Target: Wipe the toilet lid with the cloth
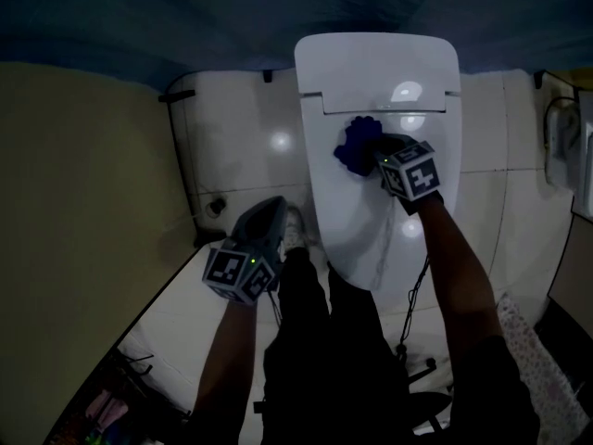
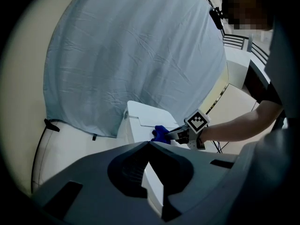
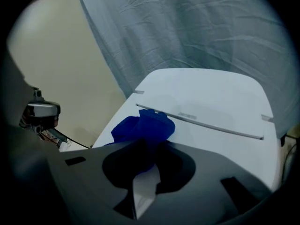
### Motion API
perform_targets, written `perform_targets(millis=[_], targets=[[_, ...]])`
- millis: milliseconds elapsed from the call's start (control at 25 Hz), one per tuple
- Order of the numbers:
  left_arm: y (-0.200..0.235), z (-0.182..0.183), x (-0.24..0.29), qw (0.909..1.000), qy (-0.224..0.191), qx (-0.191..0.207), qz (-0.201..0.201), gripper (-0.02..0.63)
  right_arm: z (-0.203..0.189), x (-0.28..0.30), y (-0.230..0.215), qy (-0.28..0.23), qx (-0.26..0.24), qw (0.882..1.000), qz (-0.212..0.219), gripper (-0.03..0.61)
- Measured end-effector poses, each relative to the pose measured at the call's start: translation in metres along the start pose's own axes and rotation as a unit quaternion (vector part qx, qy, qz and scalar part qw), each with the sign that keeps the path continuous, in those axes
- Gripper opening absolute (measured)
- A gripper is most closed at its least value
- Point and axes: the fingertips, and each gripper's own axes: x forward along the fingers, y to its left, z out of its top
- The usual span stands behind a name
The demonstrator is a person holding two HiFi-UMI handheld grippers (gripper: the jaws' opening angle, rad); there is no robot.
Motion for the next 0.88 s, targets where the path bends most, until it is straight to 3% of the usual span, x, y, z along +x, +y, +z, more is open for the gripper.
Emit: perform_targets(millis=[280,640,880], targets=[[-0.008,-0.018,0.009,0.9998,0.017,0.001,-0.004,-0.009,-0.018,-0.029,-0.053,0.001,-0.004,1.000,-0.029,0.063],[-0.029,-0.029,0.025,0.9988,0.037,0.012,-0.028,-0.009,-0.057,-0.080,-0.129,-0.011,0.021,0.994,-0.107,0.063],[-0.034,-0.033,0.034,0.9979,0.048,0.030,-0.030,-0.009,-0.066,-0.094,-0.160,0.006,-0.045,0.988,-0.149,0.063]])
